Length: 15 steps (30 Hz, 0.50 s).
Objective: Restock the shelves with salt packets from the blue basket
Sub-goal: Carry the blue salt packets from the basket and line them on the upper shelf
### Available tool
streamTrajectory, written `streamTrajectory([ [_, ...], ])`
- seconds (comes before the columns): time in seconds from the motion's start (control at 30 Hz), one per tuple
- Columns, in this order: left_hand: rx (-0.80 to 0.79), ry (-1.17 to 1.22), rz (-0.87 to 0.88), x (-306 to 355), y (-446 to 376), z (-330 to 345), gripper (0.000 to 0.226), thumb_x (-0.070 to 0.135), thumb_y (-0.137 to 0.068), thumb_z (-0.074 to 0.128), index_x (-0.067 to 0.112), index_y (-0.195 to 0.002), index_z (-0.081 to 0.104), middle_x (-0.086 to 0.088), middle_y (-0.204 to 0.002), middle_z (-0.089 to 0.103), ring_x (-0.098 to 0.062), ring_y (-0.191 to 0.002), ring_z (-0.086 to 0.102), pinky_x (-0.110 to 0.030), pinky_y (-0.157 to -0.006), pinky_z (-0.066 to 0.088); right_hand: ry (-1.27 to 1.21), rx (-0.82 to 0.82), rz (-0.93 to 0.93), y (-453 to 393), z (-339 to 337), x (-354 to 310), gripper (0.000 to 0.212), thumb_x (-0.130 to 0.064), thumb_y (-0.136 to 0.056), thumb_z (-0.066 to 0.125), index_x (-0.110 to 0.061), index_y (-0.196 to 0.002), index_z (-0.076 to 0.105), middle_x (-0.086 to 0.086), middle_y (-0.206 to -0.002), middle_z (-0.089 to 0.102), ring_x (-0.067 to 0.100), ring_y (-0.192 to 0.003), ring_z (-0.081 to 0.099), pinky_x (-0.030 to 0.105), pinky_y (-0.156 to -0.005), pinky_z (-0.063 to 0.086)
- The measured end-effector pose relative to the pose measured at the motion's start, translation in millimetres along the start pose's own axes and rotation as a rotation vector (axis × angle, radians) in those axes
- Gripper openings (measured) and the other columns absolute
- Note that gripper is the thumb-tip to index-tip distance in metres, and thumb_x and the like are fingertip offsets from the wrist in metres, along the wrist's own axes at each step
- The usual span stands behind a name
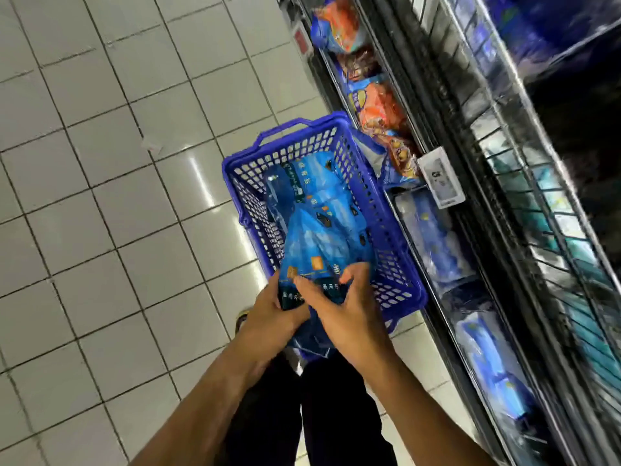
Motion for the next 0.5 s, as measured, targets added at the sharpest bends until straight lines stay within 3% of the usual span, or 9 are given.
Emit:
streamTrajectory([
  [0.1, 0.021, 0.156, -0.056, 33.0, 42.2, -3.7, 0.033, -0.003, -0.085, 0.072, 0.006, -0.116, 0.069, -0.014, -0.099, 0.079, -0.029, -0.085, 0.077, -0.035, -0.068, 0.062, -0.117, 0.033, -0.03, 33.2, -27.2, -38.7, 0.085, -0.051, -0.06, 0.088, -0.032, -0.12, 0.031, -0.016, -0.107, 0.06, 0.007, -0.096, 0.066, 0.022, -0.084, 0.051],
  [0.17, 0.016, 0.223, -0.076, 58.1, 75.2, -2.6, 0.034, 0.001, -0.082, 0.075, 0.0, -0.115, 0.069, -0.021, -0.098, 0.077, -0.033, -0.083, 0.075, -0.039, -0.072, 0.062, -0.101, 0.018, -0.073, 60.4, -46.9, -64.9, 0.091, -0.053, -0.051, 0.087, -0.031, -0.127, 0.042, -0.02, -0.108, 0.066, 0.0, -0.097, 0.067, 0.02, -0.087, 0.054],
  [0.23, -0.007, 0.279, -0.073, 85.0, 112.4, -1.8, 0.043, 0.007, -0.073, 0.077, -0.004, -0.115, 0.069, -0.022, -0.095, 0.076, -0.031, -0.077, 0.075, -0.036, -0.07, 0.062, -0.107, -0.008, -0.127, 90.7, -66.8, -90.2, 0.077, -0.047, -0.047, 0.089, -0.03, -0.116, 0.061, -0.02, -0.1, 0.074, -0.004, -0.092, 0.069, 0.017, -0.081, 0.055],
  [0.3, -0.035, 0.34, -0.073, 113.2, 154.8, -1.7, 0.051, 0.009, -0.067, 0.078, -0.004, -0.115, 0.068, -0.022, -0.098, 0.076, -0.028, -0.076, 0.075, -0.035, -0.067, 0.063, -0.214, -0.065, -0.156, 121.3, -89.6, -110.4, 0.064, -0.035, -0.044, 0.095, -0.027, -0.102, 0.068, -0.021, -0.089, 0.076, -0.006, -0.08, 0.071, 0.01, -0.067, 0.052],
  [0.4, -0.094, 0.441, -0.078, 148.1, 218.3, -3.4, 0.053, 0.005, -0.063, 0.081, 0.002, -0.114, 0.069, -0.024, -0.107, 0.075, -0.031, -0.081, 0.076, -0.039, -0.065, 0.063, -0.414, -0.192, -0.151, 167.9, -125.1, -136.6, 0.055, -0.033, -0.044, 0.089, -0.022, -0.095, 0.072, -0.009, -0.088, 0.078, 0.005, -0.078, 0.072, 0.017, -0.066, 0.054],
  [0.5, -0.133, 0.466, -0.052, 174.0, 279.1, -2.1, 0.044, 0.004, -0.056, 0.088, 0.014, -0.098, 0.079, -0.018, -0.101, 0.077, -0.03, -0.08, 0.077, -0.038, -0.062, 0.061, -0.615, -0.341, -0.128, 218.2, -154.4, -152.4, 0.054, -0.026, -0.047, 0.09, -0.025, -0.099, 0.077, -0.002, -0.091, 0.077, 0.011, -0.072, 0.071, 0.023, -0.06, 0.056],
])
Point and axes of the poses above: each hand's wrist, its own y-axis away from the middle knuckle, its own z-axis out of the palm, x = y × z, the point moved 3 cm from there along -y, towards the middle knuckle
